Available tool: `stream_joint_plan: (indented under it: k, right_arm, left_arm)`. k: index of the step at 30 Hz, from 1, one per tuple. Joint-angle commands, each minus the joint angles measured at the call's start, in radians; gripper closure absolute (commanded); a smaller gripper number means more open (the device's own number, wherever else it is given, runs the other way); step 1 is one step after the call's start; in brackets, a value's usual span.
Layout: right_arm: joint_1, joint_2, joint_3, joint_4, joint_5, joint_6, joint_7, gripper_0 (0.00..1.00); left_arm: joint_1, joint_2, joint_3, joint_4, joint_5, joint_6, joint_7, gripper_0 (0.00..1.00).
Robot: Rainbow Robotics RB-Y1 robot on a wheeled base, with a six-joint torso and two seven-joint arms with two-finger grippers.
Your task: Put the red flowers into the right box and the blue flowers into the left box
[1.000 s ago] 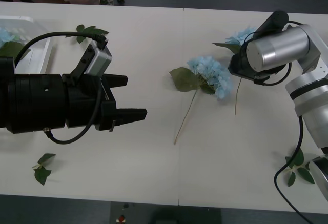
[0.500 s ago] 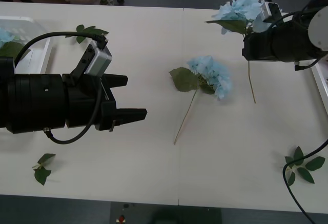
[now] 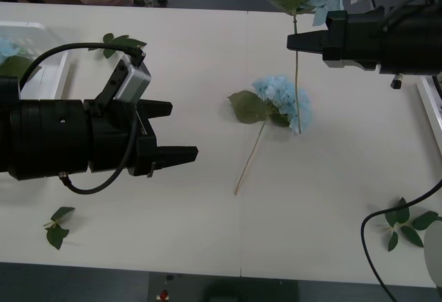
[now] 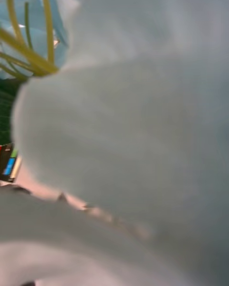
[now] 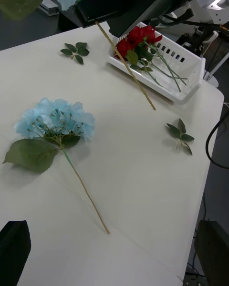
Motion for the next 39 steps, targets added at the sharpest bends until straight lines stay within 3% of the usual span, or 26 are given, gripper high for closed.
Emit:
stream_joint_plan:
  k: [1,15,16,17,22,37,38,39]
  right_arm:
    - [-0.032,0.047,-0.005,-0.028,-0.092,-0.015,0.037,1.0]
    - [-0.067,0.135,0.013,-0.028,-0.178,-0.05,0.049,1.0]
    - [-0.112,0.191,0.021,-0.028,-0.195,-0.063,0.069,1.0]
    - [-0.116,0.193,0.023,-0.028,-0.195,-0.064,0.072,1.0]
    - [-0.124,0.194,0.038,-0.028,-0.196,-0.073,0.098,1.0]
    - [-0.124,0.194,0.041,-0.028,-0.199,-0.073,0.101,1.0]
    - [-0.124,0.194,0.041,-0.028,-0.199,-0.073,0.101,1.0]
    - [-0.124,0.194,0.041,-0.028,-0.199,-0.073,0.101,1.0]
  left_arm:
    - [-0.017,-0.002,0.019,-0.023,-0.002,-0.011,-0.036,0.0]
    - [0.018,-0.028,0.003,-0.009,0.004,-0.014,-0.033,0.0]
    - [0.024,-0.103,0.009,-0.006,0.115,-0.066,0.023,0.0]
    - [0.024,-0.109,0.009,-0.005,0.129,-0.068,0.026,0.0]
    - [-0.051,-0.14,0.008,0.038,0.311,-0.083,0.044,0.0]
    - [-0.211,-0.307,-0.076,0.224,0.264,-0.103,0.041,0.0]
    - [-0.22,-0.312,-0.084,0.23,0.264,-0.103,0.041,0.12]
    - [-0.225,-0.31,-0.093,0.231,0.264,-0.114,0.041,0.44]
